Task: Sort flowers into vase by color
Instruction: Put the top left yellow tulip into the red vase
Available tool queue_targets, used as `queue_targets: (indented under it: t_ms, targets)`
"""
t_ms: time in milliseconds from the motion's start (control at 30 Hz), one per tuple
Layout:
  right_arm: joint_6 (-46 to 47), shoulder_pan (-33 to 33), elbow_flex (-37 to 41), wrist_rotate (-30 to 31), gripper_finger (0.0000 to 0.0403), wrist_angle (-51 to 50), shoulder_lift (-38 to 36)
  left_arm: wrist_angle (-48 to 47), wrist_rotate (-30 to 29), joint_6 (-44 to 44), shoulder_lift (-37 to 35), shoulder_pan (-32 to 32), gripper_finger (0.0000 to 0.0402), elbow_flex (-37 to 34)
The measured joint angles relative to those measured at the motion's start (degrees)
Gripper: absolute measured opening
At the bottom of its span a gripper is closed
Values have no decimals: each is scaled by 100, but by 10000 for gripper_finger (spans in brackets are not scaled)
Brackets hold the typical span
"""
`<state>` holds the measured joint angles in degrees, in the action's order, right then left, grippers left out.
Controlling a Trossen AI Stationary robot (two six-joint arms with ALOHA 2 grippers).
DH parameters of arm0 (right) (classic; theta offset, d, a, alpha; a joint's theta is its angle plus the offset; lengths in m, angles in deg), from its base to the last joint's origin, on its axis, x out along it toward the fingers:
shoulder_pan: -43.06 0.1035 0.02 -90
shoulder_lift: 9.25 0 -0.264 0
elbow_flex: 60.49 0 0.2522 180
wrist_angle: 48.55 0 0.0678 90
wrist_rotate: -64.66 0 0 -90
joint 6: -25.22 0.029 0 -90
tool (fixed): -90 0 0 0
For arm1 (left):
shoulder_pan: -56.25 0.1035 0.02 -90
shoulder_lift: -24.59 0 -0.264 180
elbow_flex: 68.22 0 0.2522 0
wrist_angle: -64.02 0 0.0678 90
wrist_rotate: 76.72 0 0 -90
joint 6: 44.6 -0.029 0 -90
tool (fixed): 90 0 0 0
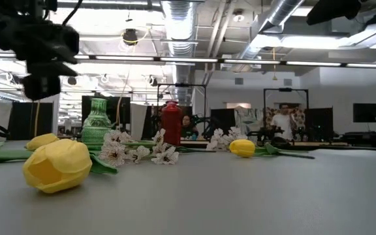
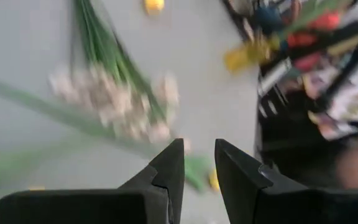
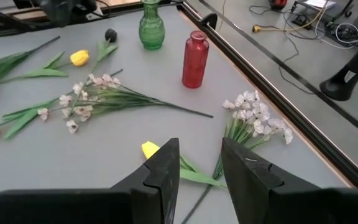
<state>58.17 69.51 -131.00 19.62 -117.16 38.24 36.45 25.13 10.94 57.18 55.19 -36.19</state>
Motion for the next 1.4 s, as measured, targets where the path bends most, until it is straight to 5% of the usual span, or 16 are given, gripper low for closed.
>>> queue_targets:
  t_ms: [233, 500, 800, 1133, 1400]
  targets:
    - [0, 1, 0, -10, 146, 0, 142, -1255, 732, 1499, 93, -292, 77, 0]
    - [0, 0, 0, -10, 146, -1, 166, -1394, -138, 2121, 217, -663, 77, 0]
    - [0, 0, 0, -8, 146, -3, 164, -999, -263, 2419, 676, -1013, 77, 198]
    - [2, 1, 0, -8, 146, -5, 164, -2583, -1073, 2541, 2164, -1626, 77, 1407]
    - [2, 2, 0, -8, 146, -5, 164, -2568, -1284, 2843, 3522, -1812, 77, 1543]
